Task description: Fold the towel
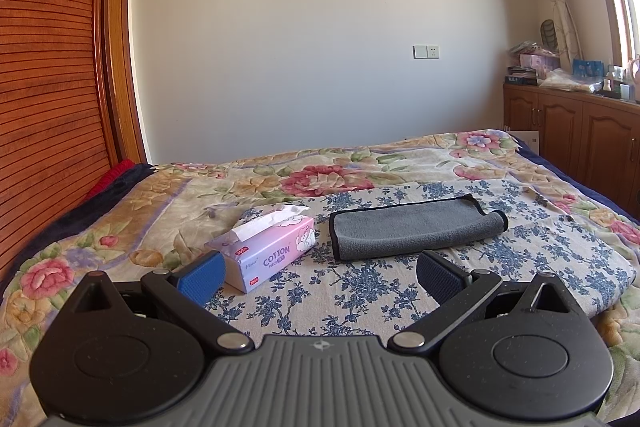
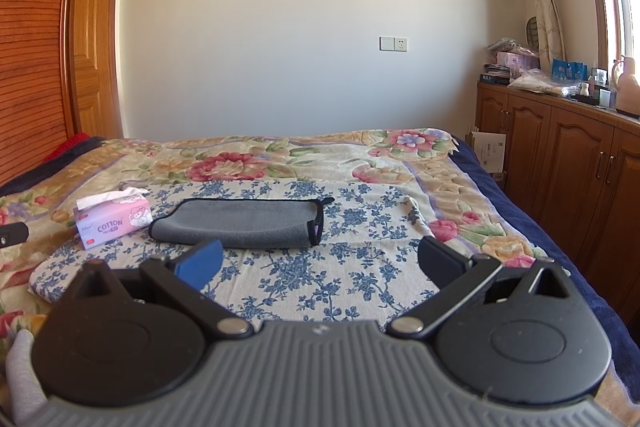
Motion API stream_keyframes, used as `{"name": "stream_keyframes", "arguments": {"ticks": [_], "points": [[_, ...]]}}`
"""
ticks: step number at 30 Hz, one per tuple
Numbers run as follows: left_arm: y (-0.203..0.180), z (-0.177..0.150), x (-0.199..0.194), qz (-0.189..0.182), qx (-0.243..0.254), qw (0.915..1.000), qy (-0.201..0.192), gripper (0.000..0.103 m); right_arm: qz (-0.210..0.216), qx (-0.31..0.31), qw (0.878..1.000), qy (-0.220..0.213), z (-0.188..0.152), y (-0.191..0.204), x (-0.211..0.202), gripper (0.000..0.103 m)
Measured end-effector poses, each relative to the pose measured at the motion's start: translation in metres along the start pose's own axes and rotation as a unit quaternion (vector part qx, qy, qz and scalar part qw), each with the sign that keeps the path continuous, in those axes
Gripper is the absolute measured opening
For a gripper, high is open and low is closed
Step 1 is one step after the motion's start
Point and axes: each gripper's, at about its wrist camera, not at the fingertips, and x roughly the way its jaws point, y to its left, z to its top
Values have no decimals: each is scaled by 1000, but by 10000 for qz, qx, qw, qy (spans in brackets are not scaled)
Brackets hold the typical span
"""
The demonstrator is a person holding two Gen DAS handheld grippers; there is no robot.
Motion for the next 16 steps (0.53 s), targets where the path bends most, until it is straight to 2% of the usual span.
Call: {"name": "stream_keyframes", "arguments": {"ticks": [16], "points": [[-1, 0, 0, 4, 1, 10000, -8, 103, -10, 12, 10000, -9, 0, -1, 1, 103]]}}
